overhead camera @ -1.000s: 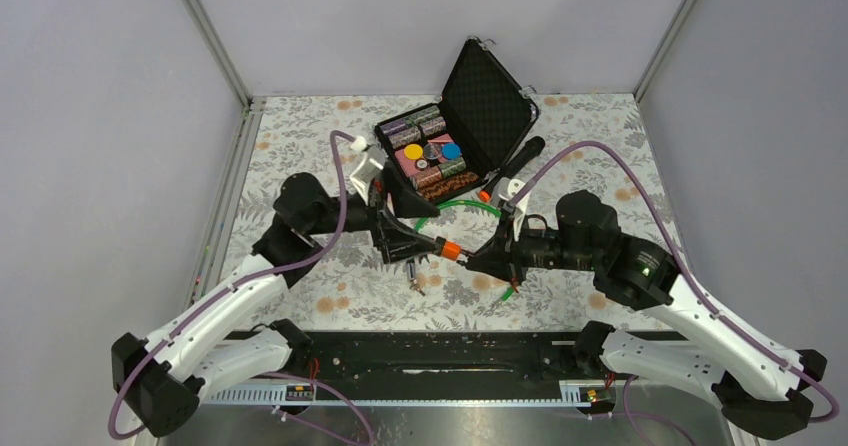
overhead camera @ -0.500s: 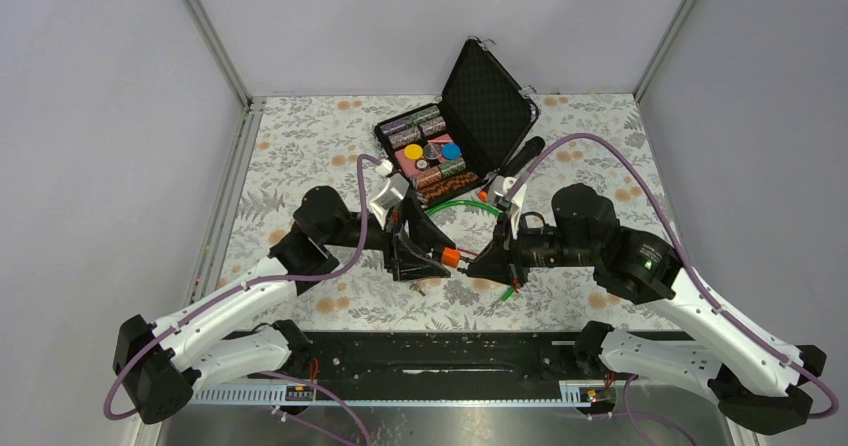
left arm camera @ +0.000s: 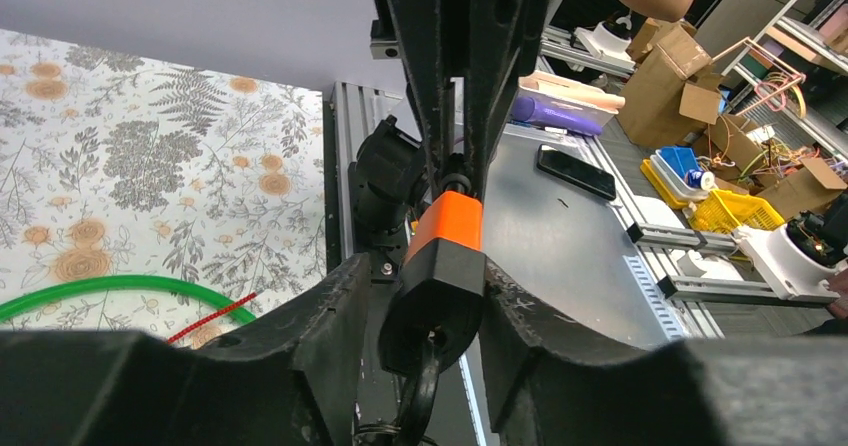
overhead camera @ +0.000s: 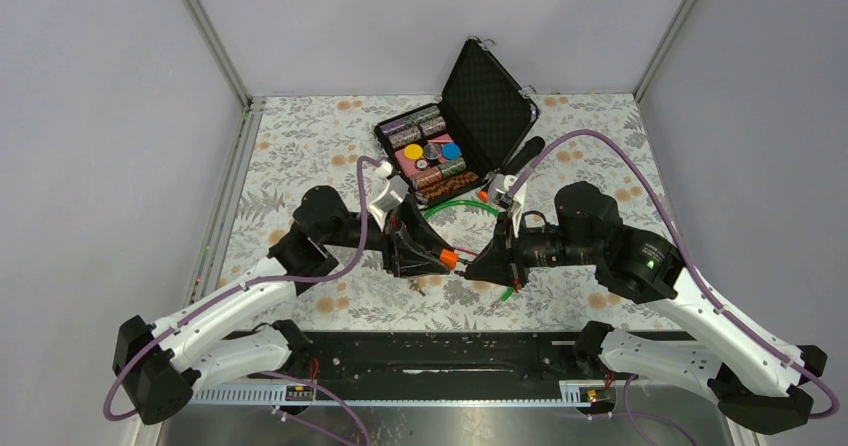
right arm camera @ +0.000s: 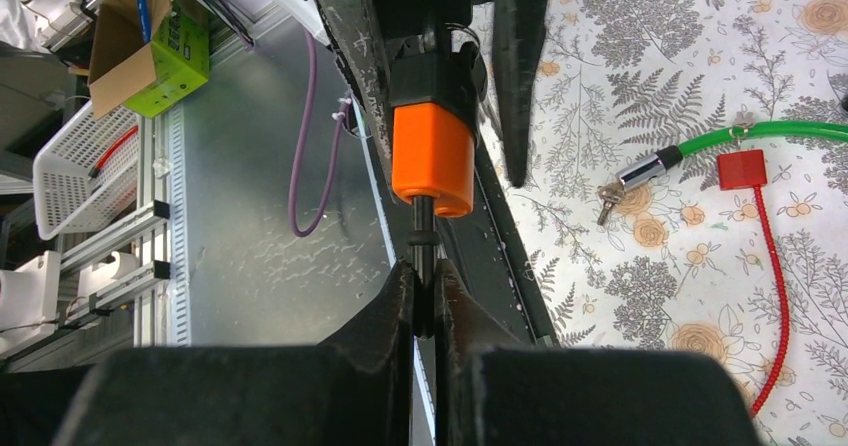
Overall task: Lock with the key
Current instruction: Pick up the lock from the center of the board, then lock the lock.
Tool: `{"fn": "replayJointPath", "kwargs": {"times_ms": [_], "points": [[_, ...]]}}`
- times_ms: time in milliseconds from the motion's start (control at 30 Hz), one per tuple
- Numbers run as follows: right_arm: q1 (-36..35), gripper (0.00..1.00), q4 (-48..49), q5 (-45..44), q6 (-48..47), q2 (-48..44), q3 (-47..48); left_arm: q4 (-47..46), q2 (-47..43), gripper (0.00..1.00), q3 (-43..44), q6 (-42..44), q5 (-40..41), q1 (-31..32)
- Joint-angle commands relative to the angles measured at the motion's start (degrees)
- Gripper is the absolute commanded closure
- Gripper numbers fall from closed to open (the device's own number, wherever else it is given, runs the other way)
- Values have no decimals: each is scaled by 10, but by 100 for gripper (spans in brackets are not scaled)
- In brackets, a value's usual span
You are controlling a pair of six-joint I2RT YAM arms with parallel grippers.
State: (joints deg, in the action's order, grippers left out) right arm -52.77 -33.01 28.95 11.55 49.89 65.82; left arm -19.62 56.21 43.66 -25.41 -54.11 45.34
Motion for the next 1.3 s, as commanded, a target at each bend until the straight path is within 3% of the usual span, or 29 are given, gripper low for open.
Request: {"fn": "replayJointPath", "kwargs": {"times_ms": [0, 100, 233, 300, 367, 467, 533, 700, 900, 1267], "points": [[1, 100, 47, 18, 7, 0, 24, -31, -15, 62, 12, 7, -19, 2], [1, 100, 47, 17, 6, 2, 24, 2, -16, 72, 20, 28, -9, 2], [1, 97, 48, 11, 5, 6, 25, 1, -17, 97, 21, 28, -9, 2], [1, 92, 48, 5, 3, 8, 24, 1, -18, 100, 22, 25, -3, 2], [1, 77, 47, -9, 1, 8, 21, 5, -20, 100, 26, 16, 25, 2], [1, 40, 49, -55, -9, 0, 5, 52, -21, 100, 45, 12, 96, 1], [1, 31, 70, -95, -19, -18, -19, 87, -18, 100, 61, 9, 130, 0], [1, 23, 129, -193, -28, -82, -76, 147, -18, 100, 89, -12, 178, -7], [1, 20, 176, -239, 26, -116, -103, 145, -21, 100, 94, -50, 167, -15], [1, 32, 213, -213, 75, -100, -111, 114, -35, 100, 103, -103, 113, -16]]}}
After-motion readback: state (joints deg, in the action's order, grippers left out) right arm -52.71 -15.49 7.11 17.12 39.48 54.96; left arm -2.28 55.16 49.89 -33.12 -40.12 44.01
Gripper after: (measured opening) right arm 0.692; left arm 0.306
